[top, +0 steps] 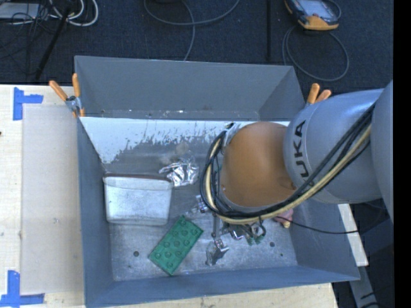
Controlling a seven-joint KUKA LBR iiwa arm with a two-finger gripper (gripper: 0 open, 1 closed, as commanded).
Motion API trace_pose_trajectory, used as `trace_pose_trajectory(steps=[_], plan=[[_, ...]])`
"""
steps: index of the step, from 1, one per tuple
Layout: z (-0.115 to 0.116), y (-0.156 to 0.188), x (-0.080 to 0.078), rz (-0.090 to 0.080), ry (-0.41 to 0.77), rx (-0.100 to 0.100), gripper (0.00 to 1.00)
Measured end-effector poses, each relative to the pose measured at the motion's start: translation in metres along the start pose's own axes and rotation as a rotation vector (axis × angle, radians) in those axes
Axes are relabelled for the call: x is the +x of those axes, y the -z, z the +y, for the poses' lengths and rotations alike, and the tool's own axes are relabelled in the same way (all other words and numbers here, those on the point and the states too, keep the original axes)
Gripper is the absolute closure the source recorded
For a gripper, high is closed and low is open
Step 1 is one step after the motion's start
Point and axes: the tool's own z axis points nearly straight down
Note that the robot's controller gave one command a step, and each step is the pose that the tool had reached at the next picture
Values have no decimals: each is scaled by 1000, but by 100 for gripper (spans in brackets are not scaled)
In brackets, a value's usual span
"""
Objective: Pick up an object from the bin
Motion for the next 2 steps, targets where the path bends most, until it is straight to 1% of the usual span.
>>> trace_pose_trajectory(steps=[1, 2], plan=[[28, -66, -15, -15, 156, 4, 0], [29, -64, -17, -24, 155, 3, 100]])
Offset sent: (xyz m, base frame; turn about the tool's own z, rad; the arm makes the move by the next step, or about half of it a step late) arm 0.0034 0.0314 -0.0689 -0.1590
